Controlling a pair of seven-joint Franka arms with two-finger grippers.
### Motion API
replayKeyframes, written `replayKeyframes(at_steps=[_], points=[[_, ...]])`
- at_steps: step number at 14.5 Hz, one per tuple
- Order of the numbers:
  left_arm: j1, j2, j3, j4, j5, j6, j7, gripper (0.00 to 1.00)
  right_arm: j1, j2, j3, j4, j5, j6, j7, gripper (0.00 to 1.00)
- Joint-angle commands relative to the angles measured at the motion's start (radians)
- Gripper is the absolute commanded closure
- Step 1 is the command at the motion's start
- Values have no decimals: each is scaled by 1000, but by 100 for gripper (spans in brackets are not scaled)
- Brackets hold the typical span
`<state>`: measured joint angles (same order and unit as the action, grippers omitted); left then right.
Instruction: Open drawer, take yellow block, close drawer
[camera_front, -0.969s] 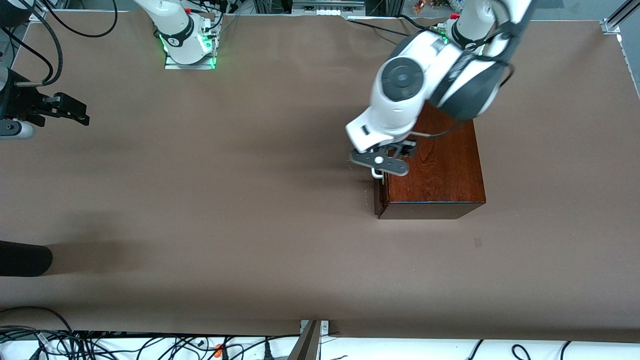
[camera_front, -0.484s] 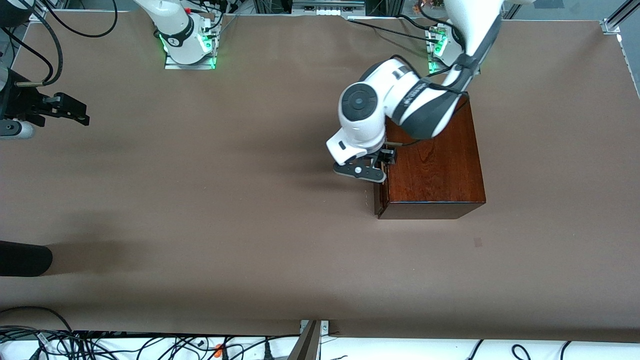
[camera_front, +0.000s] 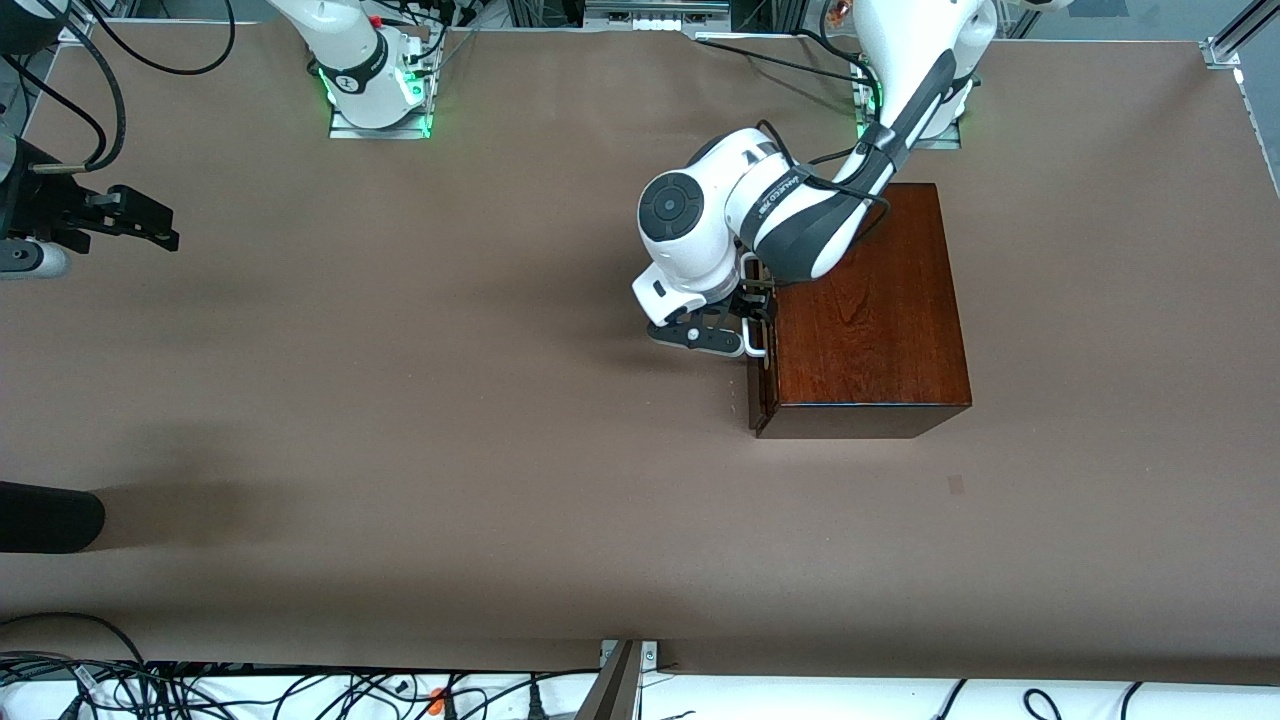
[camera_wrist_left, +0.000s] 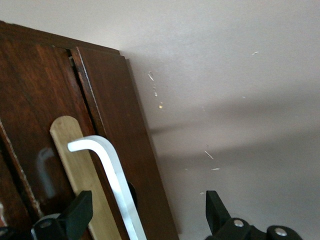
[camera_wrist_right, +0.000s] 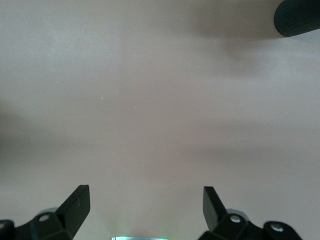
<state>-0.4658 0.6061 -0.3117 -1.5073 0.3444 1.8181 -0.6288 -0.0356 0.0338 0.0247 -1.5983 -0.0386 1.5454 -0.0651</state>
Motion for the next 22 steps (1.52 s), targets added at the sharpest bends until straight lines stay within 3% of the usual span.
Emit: replayKeyframes(at_steps=[1, 22], points=[[-8, 7, 8, -7, 41, 4, -23, 0, -10, 6, 11, 15, -1, -4, 4, 0], [-45, 67, 6, -2, 41, 78, -178, 0, -10, 8, 11, 15, -1, -5, 4, 0]])
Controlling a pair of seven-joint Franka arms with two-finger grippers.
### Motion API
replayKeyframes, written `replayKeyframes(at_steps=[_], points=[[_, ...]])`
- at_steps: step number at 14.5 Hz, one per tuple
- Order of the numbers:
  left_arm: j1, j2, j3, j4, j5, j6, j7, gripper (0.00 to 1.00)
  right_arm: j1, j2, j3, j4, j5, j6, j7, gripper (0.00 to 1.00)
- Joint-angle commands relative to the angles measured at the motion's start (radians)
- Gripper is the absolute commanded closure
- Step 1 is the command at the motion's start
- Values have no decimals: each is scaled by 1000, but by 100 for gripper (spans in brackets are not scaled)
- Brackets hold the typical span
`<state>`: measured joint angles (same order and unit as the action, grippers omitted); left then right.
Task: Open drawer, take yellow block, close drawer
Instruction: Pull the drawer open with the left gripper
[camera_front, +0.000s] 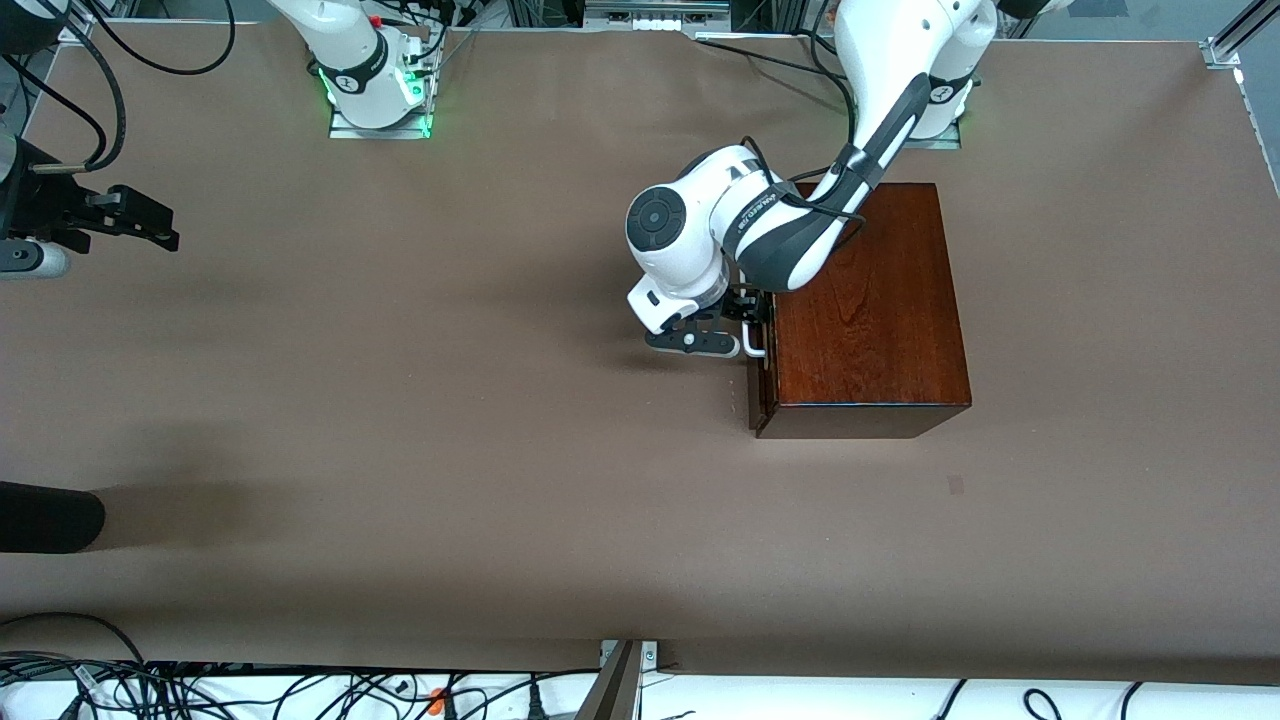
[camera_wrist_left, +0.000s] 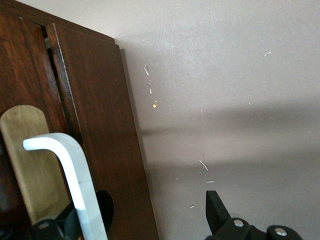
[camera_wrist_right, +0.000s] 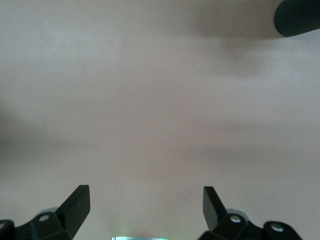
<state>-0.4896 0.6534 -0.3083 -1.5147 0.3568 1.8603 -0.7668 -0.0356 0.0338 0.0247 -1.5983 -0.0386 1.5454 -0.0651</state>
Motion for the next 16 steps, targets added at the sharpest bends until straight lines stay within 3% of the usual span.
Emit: replayKeyframes(at_steps=[1, 11, 16], points=[[-24, 22, 2, 5, 28, 49, -52, 0, -10, 6, 11, 15, -1, -4, 4, 0], [-61, 41, -2, 45, 8, 88, -97, 0, -9, 8, 11, 15, -1, -5, 4, 0], [-78, 61, -2, 57, 2, 201, -100, 0, -10, 9, 11, 15, -1, -7, 4, 0]])
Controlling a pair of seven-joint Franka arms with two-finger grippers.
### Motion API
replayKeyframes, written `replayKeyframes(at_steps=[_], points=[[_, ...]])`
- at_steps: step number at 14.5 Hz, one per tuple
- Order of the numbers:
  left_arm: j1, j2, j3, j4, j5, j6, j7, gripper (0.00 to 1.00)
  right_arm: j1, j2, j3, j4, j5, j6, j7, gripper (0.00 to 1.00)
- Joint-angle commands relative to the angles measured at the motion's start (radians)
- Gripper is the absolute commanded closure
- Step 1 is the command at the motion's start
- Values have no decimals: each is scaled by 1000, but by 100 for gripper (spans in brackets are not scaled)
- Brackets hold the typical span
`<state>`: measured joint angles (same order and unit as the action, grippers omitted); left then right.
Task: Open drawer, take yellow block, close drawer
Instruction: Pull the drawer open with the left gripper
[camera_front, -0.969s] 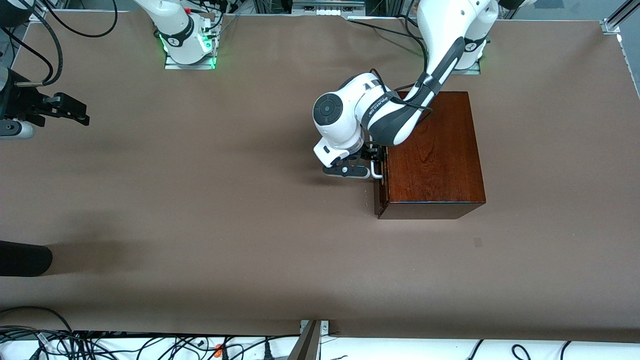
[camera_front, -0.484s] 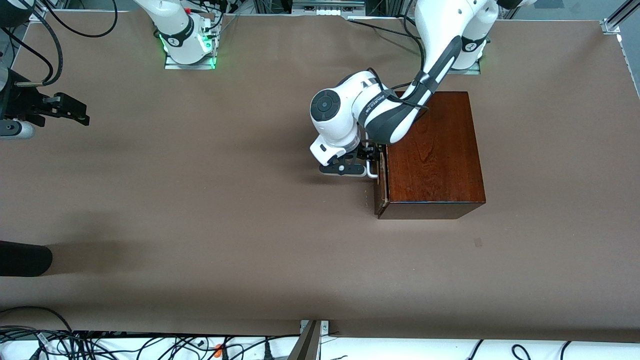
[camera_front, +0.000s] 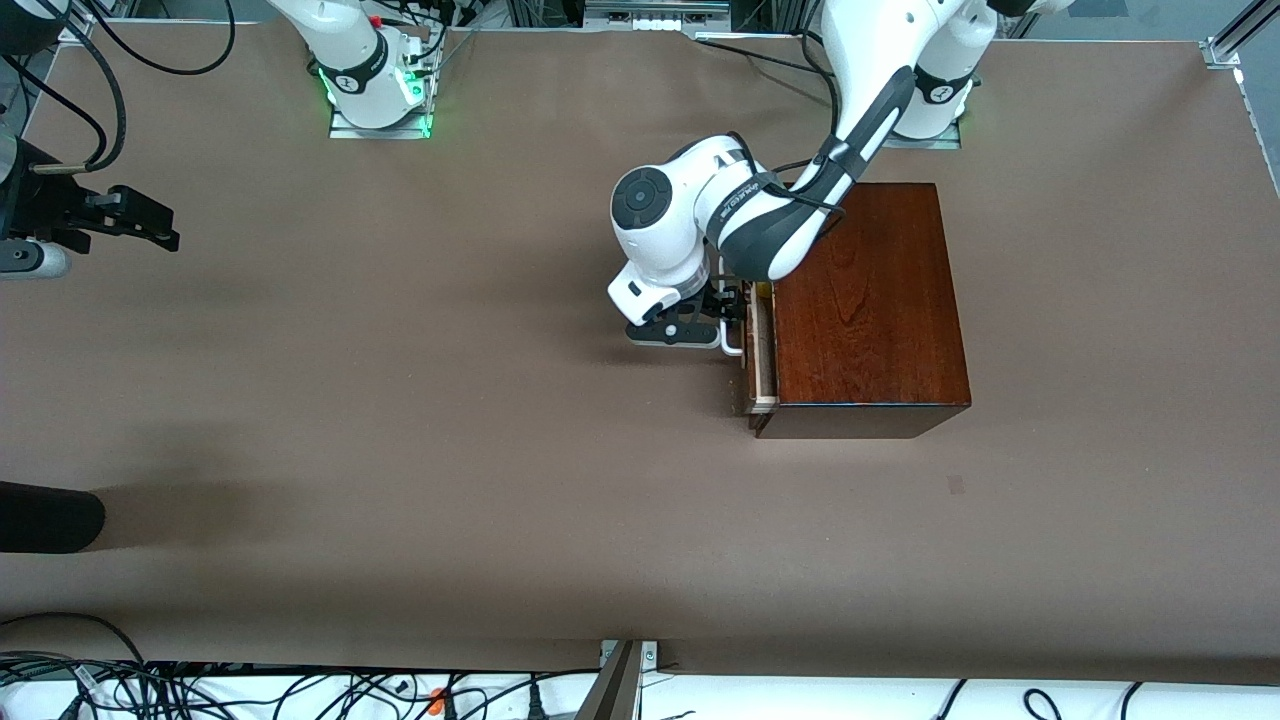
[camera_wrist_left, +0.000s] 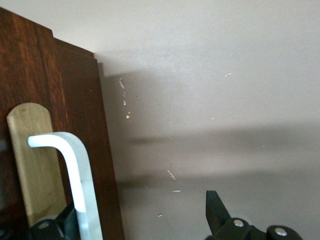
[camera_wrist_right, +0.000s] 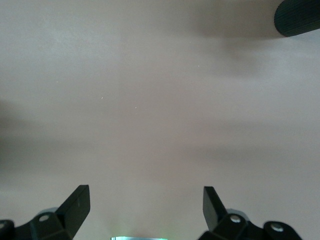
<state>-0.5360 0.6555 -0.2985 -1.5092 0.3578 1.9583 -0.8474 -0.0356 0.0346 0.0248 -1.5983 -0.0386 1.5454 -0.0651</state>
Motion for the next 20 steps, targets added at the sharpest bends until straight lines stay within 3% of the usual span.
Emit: replayKeyframes(at_steps=[1, 9, 20], points=[[-32, 65, -11, 52, -16, 122, -19, 0, -9, 8, 10, 15, -1, -7, 4, 0], [-36, 98, -11, 122, -94, 169, -19, 0, -9, 8, 10, 15, -1, -7, 4, 0], [-71, 139, -10, 162, -94, 200, -87, 0, -9, 11, 10, 15, -1, -5, 4, 0]])
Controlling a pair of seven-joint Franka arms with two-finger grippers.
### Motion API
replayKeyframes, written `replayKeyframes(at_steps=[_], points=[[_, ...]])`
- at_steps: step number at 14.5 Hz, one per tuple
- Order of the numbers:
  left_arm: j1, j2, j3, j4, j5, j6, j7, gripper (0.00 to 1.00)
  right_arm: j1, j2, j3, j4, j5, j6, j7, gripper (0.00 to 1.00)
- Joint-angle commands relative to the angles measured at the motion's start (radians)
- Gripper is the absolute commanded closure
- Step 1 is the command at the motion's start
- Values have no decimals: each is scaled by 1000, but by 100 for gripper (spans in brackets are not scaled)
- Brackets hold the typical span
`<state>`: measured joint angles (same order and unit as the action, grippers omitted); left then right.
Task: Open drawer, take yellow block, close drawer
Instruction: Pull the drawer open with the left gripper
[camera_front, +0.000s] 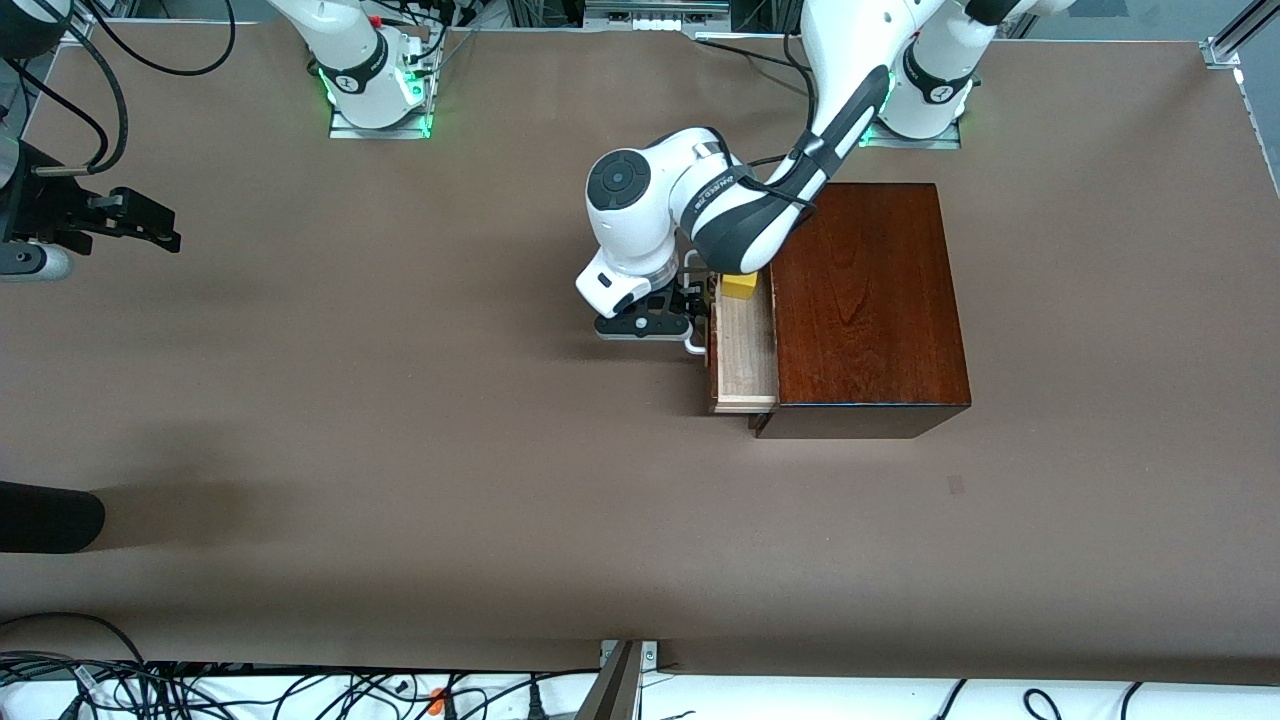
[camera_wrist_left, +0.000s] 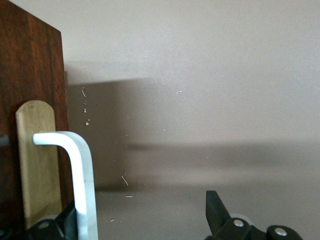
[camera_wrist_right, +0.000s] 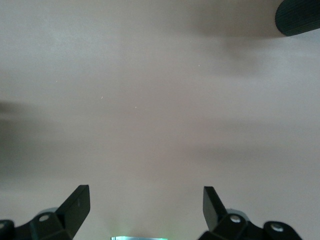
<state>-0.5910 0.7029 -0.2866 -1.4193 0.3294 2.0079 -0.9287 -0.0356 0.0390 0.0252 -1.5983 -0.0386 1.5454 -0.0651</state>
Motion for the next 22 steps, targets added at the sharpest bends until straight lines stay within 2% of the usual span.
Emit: replayKeyframes(at_steps=[1, 8, 13, 16, 20, 22], points=[[-15, 87, -22, 74, -61, 143, -3, 0, -10, 7, 10, 15, -1, -5, 4, 0], [-13, 35, -26, 77, -53, 17, -4, 0, -10, 7, 10, 15, -1, -5, 2, 0], [-12, -31, -26, 77, -53, -133, 1, 0, -10, 7, 10, 15, -1, -5, 4, 0], [-13, -39, -22, 79, -53, -204, -1, 0, -10, 7, 10, 15, -1, -5, 4, 0], [-7, -39, -19, 157, -50, -305, 1, 0, -10, 7, 10, 15, -1, -2, 4, 0], [-1, -75, -9, 198, -50, -386, 29, 0, -10, 9, 10, 17, 5, 4, 5, 0]])
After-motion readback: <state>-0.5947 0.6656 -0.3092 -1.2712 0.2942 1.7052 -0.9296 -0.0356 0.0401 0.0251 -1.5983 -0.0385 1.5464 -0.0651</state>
